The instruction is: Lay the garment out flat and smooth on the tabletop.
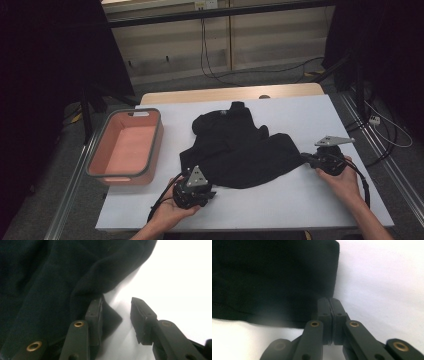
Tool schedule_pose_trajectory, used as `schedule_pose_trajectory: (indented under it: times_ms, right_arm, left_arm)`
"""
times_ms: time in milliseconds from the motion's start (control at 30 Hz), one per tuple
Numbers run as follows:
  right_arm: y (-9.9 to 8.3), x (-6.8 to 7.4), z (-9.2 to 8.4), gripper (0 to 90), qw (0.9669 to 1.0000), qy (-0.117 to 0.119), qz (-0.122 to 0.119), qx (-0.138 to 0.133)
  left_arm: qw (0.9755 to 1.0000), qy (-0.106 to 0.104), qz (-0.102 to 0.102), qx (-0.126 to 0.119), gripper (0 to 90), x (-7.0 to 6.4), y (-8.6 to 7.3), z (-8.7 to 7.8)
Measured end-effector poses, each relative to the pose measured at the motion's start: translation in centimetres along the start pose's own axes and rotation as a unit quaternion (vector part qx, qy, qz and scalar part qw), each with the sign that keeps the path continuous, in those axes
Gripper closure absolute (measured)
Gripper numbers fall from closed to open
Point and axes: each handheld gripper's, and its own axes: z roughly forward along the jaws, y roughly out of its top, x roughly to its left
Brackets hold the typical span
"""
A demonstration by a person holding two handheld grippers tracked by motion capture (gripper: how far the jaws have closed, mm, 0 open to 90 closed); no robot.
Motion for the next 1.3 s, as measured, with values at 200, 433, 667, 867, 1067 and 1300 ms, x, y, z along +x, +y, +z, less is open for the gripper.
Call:
schedule_pose_trajectory:
  times_ms: [200, 433, 667, 867, 1067, 1300]
  right_arm:
    - [-0.2, -0.1, -0.1, 88.5, 1.0000, 0.001, 0.001, 0.006]
    - [-0.3, 0.0, -0.9, 88.6, 1.0000, 0.002, 0.005, 0.007]
    - [-1.0, 0.0, -2.2, 88.6, 0.9999, 0.003, 0.012, 0.000]
    - [-2.3, 0.1, -4.5, 88.6, 0.9996, -0.003, 0.027, -0.013]
    - [-3.9, 0.5, -6.2, 88.6, 0.9990, -0.016, 0.040, -0.009]
    - [-3.7, 1.5, -7.2, 88.3, 0.9987, -0.012, 0.029, -0.040]
  left_arm:
    - [0.9998, -0.008, -0.007, 0.017, 88.0, 0.8, -0.4, -0.8]
    - [0.9995, -0.016, -0.016, 0.020, 88.5, 0.4, -2.2, -3.4]
    - [0.9993, -0.018, -0.033, -0.004, 88.5, 0.9, -3.9, -6.1]
    - [0.9987, -0.021, -0.043, -0.017, 88.5, 0.9, -4.4, -7.3]
    - [0.9977, -0.026, -0.057, -0.026, 88.5, 0.7, -5.3, -8.1]
    - [0.9964, -0.022, -0.058, -0.058, 88.4, 0.7, -4.2, -8.8]
